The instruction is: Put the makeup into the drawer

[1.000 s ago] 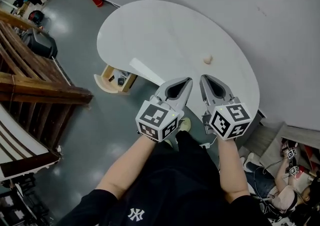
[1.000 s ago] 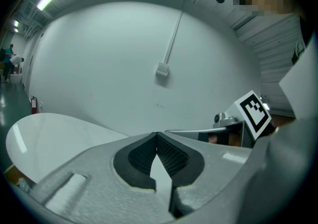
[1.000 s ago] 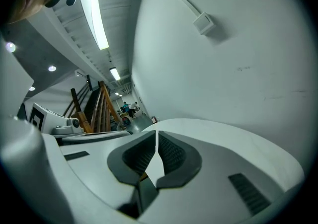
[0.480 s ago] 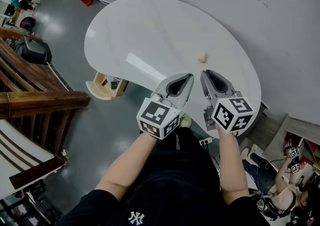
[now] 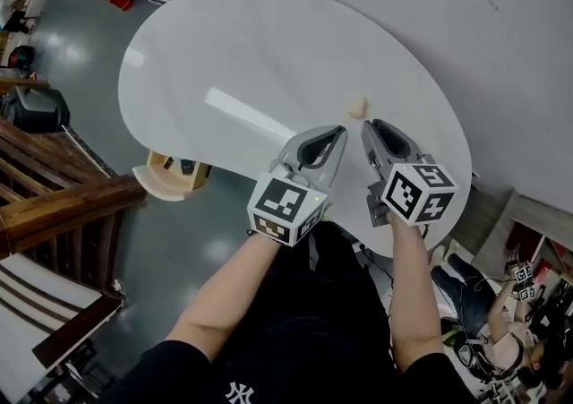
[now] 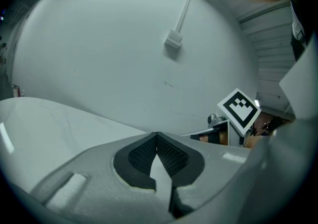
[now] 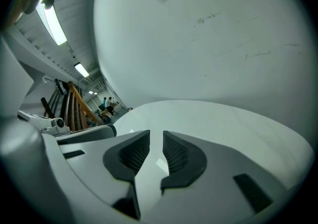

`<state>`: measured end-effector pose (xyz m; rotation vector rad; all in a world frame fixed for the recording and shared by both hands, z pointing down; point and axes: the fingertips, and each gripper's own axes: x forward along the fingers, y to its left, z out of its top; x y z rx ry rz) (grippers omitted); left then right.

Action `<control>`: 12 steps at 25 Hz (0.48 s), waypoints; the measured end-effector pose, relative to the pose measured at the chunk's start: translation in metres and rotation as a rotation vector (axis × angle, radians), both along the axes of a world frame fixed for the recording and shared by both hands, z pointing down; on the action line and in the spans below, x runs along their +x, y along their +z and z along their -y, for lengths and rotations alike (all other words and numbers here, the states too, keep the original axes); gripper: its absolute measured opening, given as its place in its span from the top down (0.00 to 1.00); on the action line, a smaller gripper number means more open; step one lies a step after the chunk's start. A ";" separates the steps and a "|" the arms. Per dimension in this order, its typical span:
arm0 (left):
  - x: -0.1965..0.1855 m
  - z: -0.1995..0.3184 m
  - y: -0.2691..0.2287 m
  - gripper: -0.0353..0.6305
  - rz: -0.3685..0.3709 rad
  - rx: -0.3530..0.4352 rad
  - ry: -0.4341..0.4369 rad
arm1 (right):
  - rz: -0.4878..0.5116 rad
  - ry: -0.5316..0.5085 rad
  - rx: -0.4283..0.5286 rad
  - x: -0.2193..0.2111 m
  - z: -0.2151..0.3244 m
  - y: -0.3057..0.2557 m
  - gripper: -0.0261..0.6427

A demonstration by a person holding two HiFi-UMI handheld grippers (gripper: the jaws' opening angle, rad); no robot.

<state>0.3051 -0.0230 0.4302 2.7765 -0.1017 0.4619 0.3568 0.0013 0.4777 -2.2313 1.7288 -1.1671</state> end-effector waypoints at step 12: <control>0.033 0.029 0.059 0.93 0.053 -0.052 0.073 | 0.076 0.069 -0.151 0.043 0.025 0.086 0.79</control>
